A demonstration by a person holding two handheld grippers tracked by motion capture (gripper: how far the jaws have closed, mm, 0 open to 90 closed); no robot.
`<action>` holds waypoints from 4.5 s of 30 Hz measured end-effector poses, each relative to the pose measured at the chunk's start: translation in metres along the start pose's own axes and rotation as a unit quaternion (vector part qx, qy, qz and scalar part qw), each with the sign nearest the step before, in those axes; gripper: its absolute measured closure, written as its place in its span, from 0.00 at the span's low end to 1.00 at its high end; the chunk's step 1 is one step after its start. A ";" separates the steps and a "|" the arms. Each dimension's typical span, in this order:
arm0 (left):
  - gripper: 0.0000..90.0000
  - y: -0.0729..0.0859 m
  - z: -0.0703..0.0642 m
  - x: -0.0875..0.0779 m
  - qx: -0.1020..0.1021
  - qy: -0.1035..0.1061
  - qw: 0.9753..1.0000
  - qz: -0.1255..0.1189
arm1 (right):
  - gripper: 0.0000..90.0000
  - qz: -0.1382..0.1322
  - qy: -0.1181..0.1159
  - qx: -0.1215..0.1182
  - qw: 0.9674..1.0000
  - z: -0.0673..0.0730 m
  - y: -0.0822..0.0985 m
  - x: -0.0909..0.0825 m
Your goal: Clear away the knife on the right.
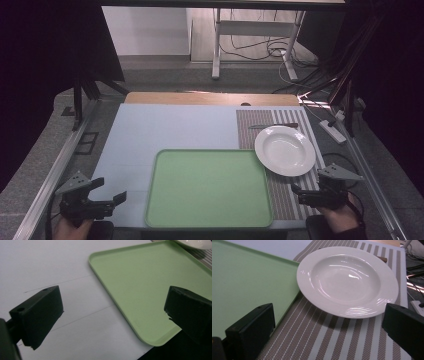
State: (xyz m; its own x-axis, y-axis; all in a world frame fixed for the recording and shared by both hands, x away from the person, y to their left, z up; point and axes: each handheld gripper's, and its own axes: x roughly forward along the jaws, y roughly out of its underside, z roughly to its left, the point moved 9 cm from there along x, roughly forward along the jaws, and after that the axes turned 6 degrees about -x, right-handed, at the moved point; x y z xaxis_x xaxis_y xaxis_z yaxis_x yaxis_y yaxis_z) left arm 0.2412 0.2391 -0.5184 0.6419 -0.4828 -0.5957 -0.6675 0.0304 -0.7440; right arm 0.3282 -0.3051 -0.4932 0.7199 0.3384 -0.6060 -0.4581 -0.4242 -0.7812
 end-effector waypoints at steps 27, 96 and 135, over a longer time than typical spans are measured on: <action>0.03 0.001 -0.002 0.001 0.013 -0.002 1.000 0.006 | 0.00 0.036 -0.035 -0.017 0.999 0.008 0.004 0.007; 0.02 0.002 -0.004 0.006 0.022 0.016 0.999 0.023 | 0.00 0.035 -0.117 0.003 0.993 -0.012 -0.070 0.111; 0.02 0.002 -0.004 0.005 0.017 0.027 0.999 0.022 | 0.00 0.102 -0.027 0.035 0.994 -0.071 -0.093 0.207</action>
State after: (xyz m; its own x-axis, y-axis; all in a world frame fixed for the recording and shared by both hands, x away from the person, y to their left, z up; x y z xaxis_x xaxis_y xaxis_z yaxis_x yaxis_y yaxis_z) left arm 0.2420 0.2329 -0.5216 0.5907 -0.5270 -0.6110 -0.6803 0.0818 -0.7284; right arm 0.5570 -0.2556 -0.5358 0.5799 0.2965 -0.7589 -0.6281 -0.4306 -0.6482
